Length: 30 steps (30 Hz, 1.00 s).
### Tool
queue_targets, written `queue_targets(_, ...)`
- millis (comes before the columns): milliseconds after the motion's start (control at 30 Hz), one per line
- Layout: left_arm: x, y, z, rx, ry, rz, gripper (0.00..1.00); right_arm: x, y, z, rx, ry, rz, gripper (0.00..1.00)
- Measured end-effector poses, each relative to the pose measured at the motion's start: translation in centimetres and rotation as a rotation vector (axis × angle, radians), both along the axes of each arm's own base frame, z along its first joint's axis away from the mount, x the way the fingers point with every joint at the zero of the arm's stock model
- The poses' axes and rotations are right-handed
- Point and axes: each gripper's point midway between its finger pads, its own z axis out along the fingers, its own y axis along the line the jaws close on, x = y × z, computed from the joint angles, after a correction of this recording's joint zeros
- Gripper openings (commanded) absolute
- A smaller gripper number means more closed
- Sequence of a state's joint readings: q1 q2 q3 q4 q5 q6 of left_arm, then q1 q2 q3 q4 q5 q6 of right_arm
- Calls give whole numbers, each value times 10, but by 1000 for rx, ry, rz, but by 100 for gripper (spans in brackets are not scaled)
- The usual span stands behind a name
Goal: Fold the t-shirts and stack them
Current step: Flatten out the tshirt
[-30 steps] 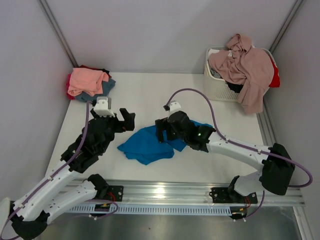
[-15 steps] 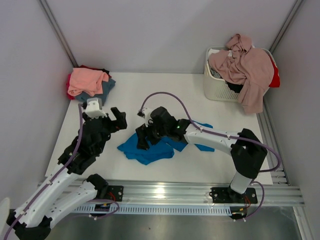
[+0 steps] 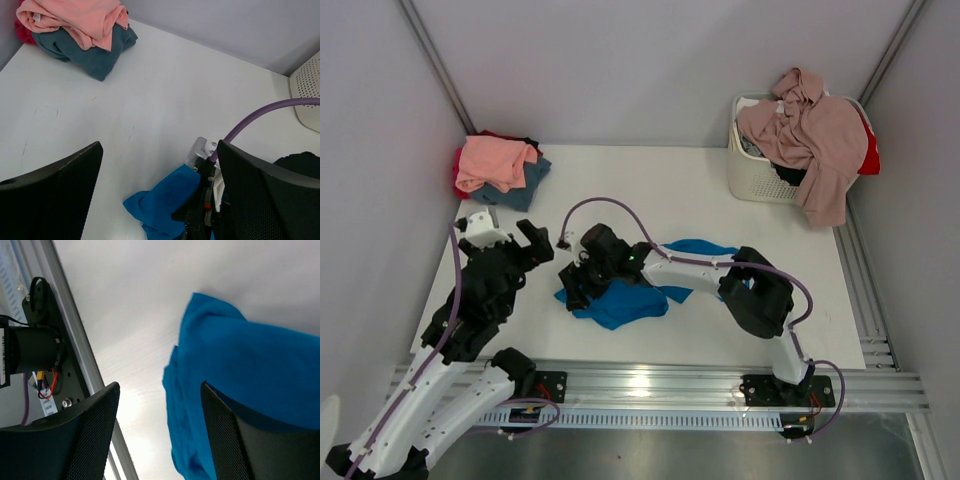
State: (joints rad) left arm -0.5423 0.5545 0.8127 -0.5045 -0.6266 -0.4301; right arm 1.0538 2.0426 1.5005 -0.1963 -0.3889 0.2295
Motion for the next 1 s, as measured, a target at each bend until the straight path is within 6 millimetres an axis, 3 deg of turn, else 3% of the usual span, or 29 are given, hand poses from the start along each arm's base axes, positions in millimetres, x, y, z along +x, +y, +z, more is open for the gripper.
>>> queue_targets(233,-7,5,-5,-4,5,3,99,-10,20,-12,-12,-11,51,67)
queue_targets(633,-14,10,-3,-6,-5,10,99,-4,35,-42,-68,-30,47,63)
queue_targets(1000,-26,17,-7,-3,2,10,99,15,51,-35,-86,-174,5,62)
